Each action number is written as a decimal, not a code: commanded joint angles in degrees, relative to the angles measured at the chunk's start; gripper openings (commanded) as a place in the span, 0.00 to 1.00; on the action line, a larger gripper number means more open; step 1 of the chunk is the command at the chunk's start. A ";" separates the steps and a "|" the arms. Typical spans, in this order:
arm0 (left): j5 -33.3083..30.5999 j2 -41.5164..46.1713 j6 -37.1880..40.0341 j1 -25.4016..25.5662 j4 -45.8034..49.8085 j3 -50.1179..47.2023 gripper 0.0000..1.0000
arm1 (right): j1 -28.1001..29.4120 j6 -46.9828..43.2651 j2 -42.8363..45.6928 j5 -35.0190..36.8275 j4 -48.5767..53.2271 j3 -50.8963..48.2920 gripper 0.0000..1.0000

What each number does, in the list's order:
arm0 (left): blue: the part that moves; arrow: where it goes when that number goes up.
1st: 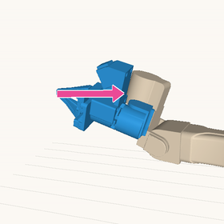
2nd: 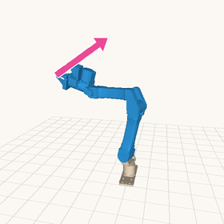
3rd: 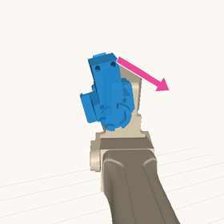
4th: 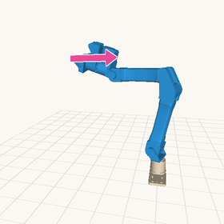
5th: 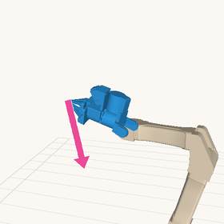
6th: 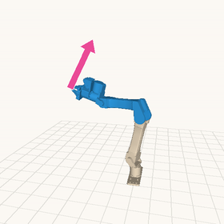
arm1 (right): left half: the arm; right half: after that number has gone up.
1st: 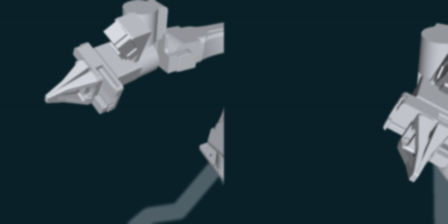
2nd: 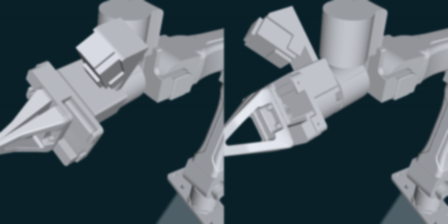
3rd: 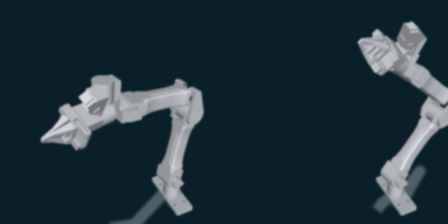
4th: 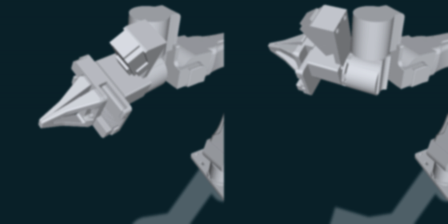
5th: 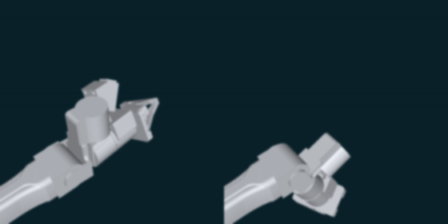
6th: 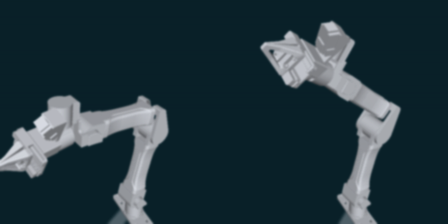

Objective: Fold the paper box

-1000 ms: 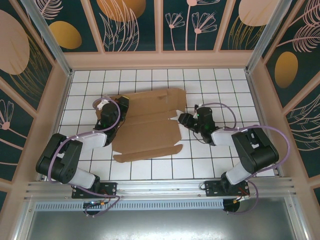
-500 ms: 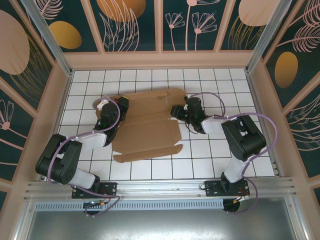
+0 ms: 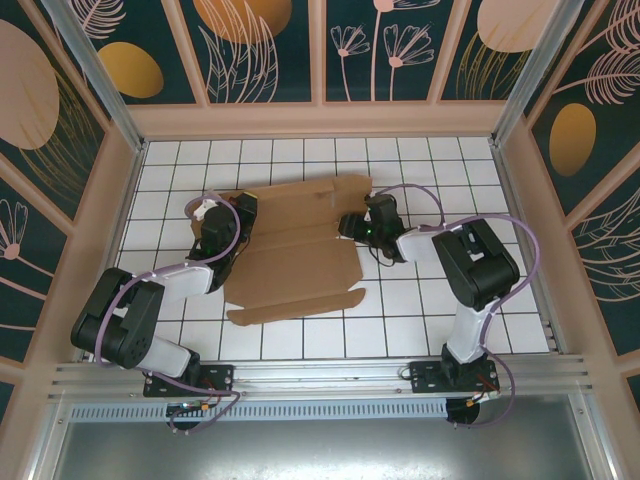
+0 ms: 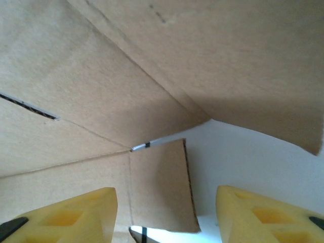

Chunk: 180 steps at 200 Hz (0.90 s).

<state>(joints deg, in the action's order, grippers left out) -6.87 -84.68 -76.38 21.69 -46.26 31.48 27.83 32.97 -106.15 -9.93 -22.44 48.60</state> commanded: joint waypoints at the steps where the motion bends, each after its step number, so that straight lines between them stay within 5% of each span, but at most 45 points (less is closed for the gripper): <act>1: 0.19 -1.01 0.81 -0.01 0.73 -0.04 0.00 | 0.11 1.35 -2.35 -5.76 -4.89 -0.01 0.53; 65: 0.46 -0.83 1.44 -0.06 1.18 0.68 0.00 | 0.64 4.02 1.27 -12.67 -13.38 -1.92 0.47; 180: 1.77 -1.61 1.14 0.01 0.68 0.95 0.00 | 3.98 2.98 -6.43 -16.07 -13.17 2.69 0.47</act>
<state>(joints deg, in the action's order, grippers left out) -6.31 -84.90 -76.34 21.69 -46.46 31.51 30.50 36.36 -110.56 -25.10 -34.94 49.41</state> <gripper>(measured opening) 0.059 0.468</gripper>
